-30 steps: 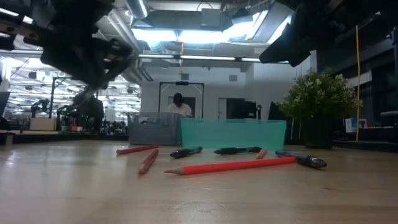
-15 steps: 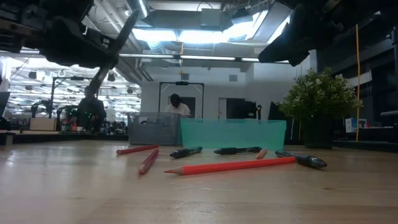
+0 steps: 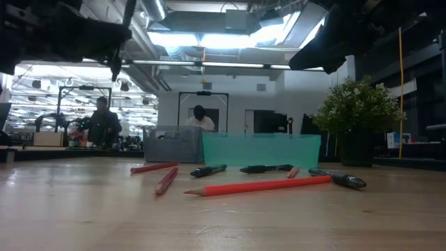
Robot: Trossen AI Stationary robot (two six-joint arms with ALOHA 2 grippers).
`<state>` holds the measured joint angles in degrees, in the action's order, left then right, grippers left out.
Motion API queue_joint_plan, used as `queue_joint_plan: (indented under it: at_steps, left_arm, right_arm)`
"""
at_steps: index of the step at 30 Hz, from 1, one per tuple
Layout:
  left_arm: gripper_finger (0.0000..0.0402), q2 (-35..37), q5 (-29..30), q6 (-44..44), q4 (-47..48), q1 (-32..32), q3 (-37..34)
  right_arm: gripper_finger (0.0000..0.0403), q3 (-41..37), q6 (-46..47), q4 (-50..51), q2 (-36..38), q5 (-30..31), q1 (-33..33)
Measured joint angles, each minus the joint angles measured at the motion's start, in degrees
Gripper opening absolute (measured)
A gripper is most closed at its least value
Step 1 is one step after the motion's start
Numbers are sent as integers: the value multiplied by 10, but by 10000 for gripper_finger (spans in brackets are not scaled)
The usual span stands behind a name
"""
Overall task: Sort pens & pencils
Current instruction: Put the black pen into the black bin
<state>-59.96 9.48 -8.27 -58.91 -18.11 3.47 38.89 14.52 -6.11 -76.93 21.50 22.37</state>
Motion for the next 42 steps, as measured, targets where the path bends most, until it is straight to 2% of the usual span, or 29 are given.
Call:
queue_joint_plan:
  at_steps: [8, 13, 27, 31, 36, 42]
  left_arm:
    - [21, 0, 28, 2, -11, 0, -5]
    - [21, 0, 102, 2, -11, 0, -5]
    - [21, 0, 318, 0, -11, 0, -5]
    - [21, 0, 360, 0, -11, 0, -5]
    - [21, 0, 368, 0, -11, 16, -5]
    - [21, 0, 346, -4, -11, 87, -5]
  right_arm:
    - [29, 0, -2, -2, 0, 2, 0]
    - [29, 0, -2, -3, 0, 30, -1]
    - [29, 0, -2, -3, 0, 30, -1]
    - [29, 0, -2, -3, 0, 30, -1]
    - [29, 0, -13, -3, 0, 36, -1]
    - [29, 0, -17, -3, 0, 51, -7]
